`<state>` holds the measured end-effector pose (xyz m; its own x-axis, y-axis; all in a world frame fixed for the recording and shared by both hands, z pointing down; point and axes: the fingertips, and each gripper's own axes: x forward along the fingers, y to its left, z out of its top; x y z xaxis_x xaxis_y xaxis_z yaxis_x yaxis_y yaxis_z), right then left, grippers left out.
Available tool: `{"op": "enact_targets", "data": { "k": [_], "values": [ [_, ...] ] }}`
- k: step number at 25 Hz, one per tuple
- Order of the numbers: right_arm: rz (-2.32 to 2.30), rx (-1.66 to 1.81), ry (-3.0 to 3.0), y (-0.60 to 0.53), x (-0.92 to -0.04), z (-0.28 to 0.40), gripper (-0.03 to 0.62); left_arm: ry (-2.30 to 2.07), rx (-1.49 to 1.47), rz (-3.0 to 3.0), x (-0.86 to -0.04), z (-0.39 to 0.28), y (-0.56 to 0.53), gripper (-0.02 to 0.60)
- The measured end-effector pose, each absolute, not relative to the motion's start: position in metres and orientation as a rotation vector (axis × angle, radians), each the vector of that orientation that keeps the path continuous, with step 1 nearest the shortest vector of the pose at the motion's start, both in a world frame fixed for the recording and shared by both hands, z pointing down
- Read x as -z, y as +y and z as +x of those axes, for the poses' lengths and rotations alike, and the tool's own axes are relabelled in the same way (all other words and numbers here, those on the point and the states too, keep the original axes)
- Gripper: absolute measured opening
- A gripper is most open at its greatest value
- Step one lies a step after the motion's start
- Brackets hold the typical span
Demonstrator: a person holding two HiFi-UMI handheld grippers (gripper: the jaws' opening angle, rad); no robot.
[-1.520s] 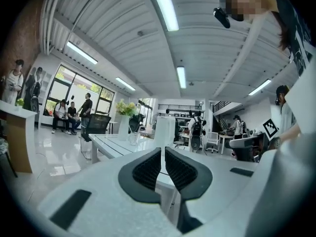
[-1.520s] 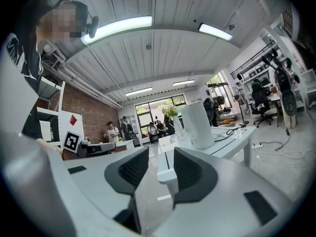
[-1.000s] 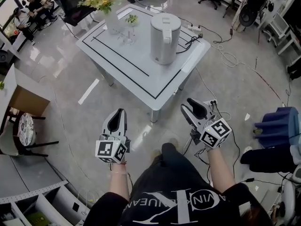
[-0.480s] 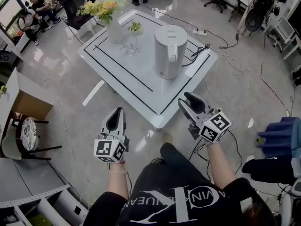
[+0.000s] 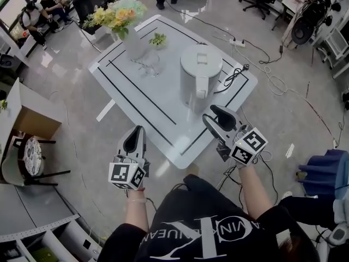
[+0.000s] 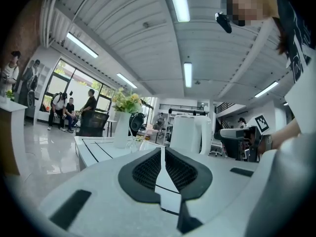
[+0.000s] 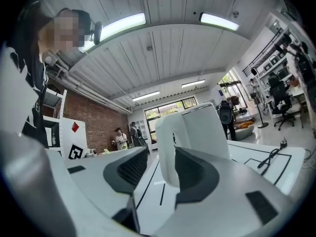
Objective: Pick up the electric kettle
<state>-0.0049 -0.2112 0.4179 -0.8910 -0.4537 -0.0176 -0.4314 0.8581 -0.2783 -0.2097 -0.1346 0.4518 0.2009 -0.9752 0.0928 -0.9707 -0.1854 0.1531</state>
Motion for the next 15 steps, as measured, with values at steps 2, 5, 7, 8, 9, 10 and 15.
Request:
{"op": "enact_targets", "data": {
  "k": [2,5,7,8,9,10,15],
  "values": [
    [-0.661,0.409,2.961,-0.219,-0.415,-0.009,0.164,-1.879,0.037,2.29,-0.451,-0.208,-0.146,0.028],
    [-0.613,0.405,2.973,-0.231,-0.411,-0.017,0.169,-1.871,0.031,2.296,-0.451,-0.204,-0.16,0.028],
    [-0.582,0.407,2.976,-0.237,-0.409,-0.021,0.172,-1.866,0.025,2.299,-0.452,-0.202,-0.168,0.028],
    [-0.566,0.406,2.978,-0.239,-0.408,-0.024,0.173,-1.865,0.022,2.299,-0.452,-0.201,-0.171,0.028],
    [-0.55,0.405,2.982,-0.241,-0.407,-0.026,0.175,-1.866,0.019,2.297,-0.453,-0.201,-0.175,0.028],
    [-0.533,0.404,2.986,-0.243,-0.407,-0.028,0.176,-1.867,0.015,2.294,-0.453,-0.2,-0.178,0.028],
    [-0.449,0.415,2.99,-0.246,-0.406,-0.039,0.178,-1.886,0.006,2.28,-0.454,-0.2,-0.186,0.028]
  ]
}}
